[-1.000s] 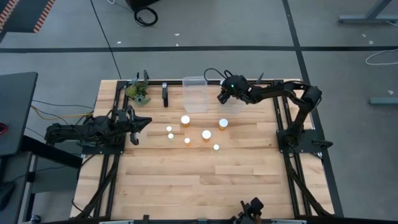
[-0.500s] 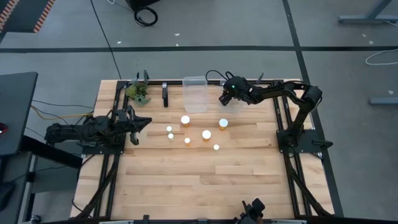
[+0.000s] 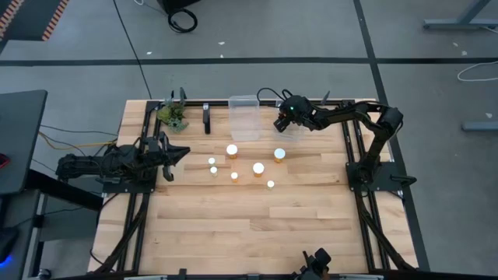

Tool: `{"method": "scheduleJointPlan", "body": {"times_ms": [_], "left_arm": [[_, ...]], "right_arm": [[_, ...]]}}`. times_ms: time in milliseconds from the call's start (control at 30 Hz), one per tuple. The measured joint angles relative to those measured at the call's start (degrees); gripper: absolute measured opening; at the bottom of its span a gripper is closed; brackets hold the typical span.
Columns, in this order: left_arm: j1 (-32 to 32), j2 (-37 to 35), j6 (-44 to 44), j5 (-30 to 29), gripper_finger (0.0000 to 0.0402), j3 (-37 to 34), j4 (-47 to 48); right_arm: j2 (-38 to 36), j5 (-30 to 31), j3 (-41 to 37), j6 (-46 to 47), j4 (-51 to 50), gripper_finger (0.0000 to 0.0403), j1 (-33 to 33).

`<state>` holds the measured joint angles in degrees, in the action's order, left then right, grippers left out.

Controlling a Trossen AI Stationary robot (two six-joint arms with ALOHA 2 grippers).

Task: Pick and place medicine bottles into bin by pill shape (circle, oval)
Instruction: Put the bottom right big orange pill into the right transparent bin

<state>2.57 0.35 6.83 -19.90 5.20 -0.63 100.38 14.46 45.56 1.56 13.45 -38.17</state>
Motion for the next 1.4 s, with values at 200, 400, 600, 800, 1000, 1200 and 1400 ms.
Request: {"method": "scheduleJointPlan", "body": {"times_ms": [200,400,600,800,1000,1200,1400], "left_arm": [[0.0,0.0,0.0,0.0,0.0034,0.0,0.0],[0.0,0.0,0.0,0.0,0.0035,0.0,0.0],[0.0,0.0,0.0,0.0,0.0026,0.0,0.0],[0.0,0.0,0.0,0.0,0.0032,0.0,0.0],[0.0,0.0,0.0,0.0,0.0034,0.0,0.0],[0.0,0.0,0.0,0.0,0.0026,0.0,0.0],[0.0,0.0,0.0,0.0,0.0031,0.0,0.0]], "right_arm": [[0.0,0.0,0.0,-0.1,0.0,0.0234,0.0],[0.0,0.0,0.0,-1.1,-0.1,0.0247,0.0],[0.0,0.4,1.7,-2.1,-1.2,0.0248,0.0],[0.0,0.5,4.3,-2.2,-4.6,0.0248,0.0],[0.0,0.5,7.7,-1.8,-11.7,0.0248,0.1],[0.0,0.5,11.6,0.0,-20.1,0.0248,0.1],[0.0,0.5,16.3,1.1,-29.1,0.0248,0.5]]}}
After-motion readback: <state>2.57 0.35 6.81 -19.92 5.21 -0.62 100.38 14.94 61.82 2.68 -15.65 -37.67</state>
